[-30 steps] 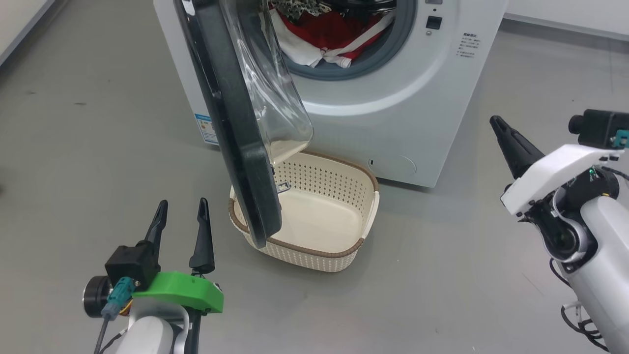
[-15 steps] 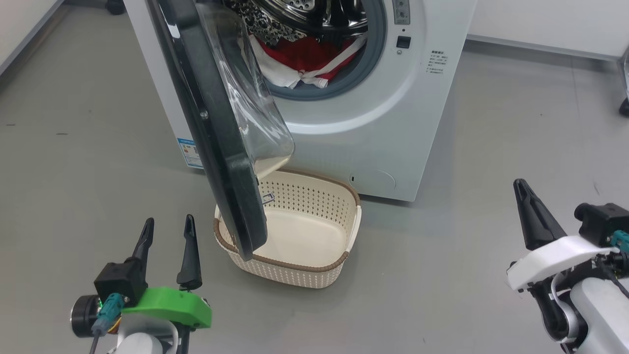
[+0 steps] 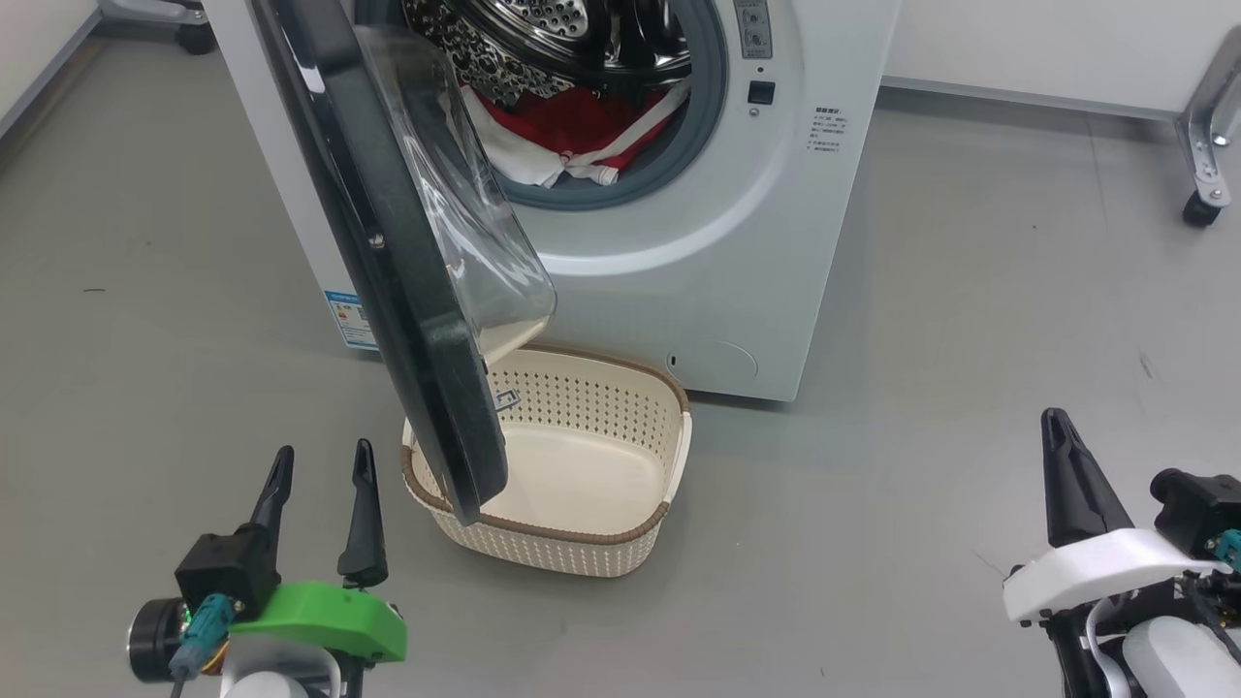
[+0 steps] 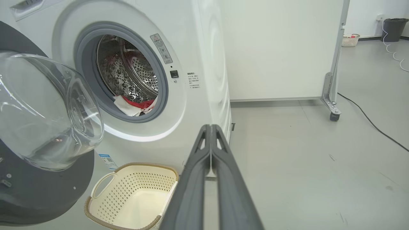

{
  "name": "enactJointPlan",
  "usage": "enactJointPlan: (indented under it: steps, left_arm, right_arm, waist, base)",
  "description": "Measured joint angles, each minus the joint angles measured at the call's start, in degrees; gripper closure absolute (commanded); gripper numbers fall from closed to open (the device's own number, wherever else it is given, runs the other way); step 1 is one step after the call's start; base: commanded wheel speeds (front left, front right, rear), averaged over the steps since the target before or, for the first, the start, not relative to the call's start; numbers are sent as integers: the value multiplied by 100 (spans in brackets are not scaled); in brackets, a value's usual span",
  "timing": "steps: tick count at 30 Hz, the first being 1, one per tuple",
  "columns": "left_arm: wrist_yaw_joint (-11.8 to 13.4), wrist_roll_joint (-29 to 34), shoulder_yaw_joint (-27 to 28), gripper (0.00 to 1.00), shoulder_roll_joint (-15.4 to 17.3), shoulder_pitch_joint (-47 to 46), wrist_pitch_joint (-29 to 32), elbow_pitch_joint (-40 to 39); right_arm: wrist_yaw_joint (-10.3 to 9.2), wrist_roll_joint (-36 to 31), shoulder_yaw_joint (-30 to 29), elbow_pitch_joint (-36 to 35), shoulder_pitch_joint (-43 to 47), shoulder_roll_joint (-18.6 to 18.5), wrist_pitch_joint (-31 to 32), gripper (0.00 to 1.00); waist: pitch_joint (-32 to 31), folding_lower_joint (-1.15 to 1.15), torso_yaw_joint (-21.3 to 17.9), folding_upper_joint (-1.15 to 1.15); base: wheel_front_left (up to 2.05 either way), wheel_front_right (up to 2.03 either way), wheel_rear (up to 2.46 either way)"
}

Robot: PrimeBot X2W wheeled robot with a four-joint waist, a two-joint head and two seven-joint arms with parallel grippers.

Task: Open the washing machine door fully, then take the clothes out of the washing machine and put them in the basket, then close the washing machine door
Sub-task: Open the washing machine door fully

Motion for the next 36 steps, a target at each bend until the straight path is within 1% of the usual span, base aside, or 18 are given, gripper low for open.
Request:
enactJointPlan:
  steps: [1,2,3,14,21,23,36]
  left_arm:
    - [0,1,26,0,1,9,0,-3]
    - [0,7,44,0,1,19,0,-8]
    - [-1,26,57,0,1,22,0,-9]
    - [-99,92,70,0,0,21,0,-40]
    - [-110,100,67,0,0,21,0,-24]
    - [-149,100,67,0,0,21,0,-18]
    - [-158,171,53,0,-1,21,0,34]
  right_arm:
    - [-4,-63,-62,-77,2,44,0,85]
    - [-9,-130,-120,-147,4,79,1,55]
    - [-37,-192,-185,-213,12,107,1,0]
    - [-48,-613,-578,-587,459,361,1,0]
    - [-48,-839,-641,-706,605,436,1,0]
    - [-48,-860,-659,-728,632,470,1,0]
    - [-31,-1122,-745,-843,835,590,1,0]
  waist:
    - [8,0,-16,0]
    - [18,0,-33,0]
    - [30,0,-48,0]
    - [159,0,-117,0]
    - [192,0,-102,0]
    - [194,0,-100,0]
    - [191,0,-123,0]
  base:
    - [0,0,0]
    - [0,0,0]
    - [0,0,0]
    - [0,0,0]
    - [0,0,0]
    - [0,0,0]
    - [0,0,0]
